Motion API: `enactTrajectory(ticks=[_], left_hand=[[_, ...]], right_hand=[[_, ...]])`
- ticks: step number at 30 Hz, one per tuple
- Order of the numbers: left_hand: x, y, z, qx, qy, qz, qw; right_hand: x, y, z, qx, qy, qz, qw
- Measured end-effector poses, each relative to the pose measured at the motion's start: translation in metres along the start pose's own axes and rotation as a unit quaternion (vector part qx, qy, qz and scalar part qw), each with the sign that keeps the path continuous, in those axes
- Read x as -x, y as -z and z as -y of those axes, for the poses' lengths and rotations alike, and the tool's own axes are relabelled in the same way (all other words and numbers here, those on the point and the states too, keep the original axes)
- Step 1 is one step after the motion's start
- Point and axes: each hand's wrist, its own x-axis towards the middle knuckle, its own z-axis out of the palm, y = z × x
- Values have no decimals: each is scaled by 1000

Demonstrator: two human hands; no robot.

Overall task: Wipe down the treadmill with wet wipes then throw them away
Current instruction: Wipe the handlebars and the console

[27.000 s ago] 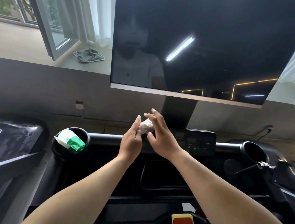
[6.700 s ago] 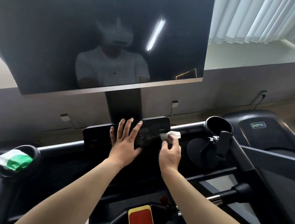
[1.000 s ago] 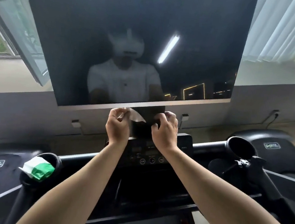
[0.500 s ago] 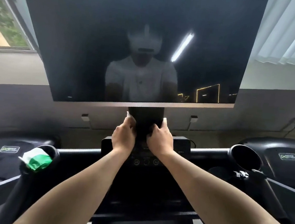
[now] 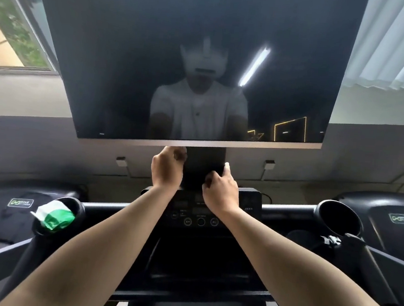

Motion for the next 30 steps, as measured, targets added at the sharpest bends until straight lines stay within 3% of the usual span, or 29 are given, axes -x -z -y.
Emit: enactTrajectory(ticks=[3,10,16,21,24,27,30], left_hand=[[7,-2,1,23,22,19,999],[17,2,19,-89,48,108,989],[40,-8,18,39,1,140,989],[44,-14,6,99,26,161,982],[39,-16,-6,119,8,171,978],[33,-18,-7,112,-34,146,982],[30,-17,13,47,-74,114,990]], right_hand=[[0,0,0,-1,0,3,1000],[2,-5,2,-38,-18,-3,999],[20,-12,3,-162,40,-108,980],[17,-2,1,-294,85,-83,948],[9,12,1,-332,59,-106,936],[-2,26,0,-382,-20,-167,909],[-23,35,-2,-499,-140,-201,831]])
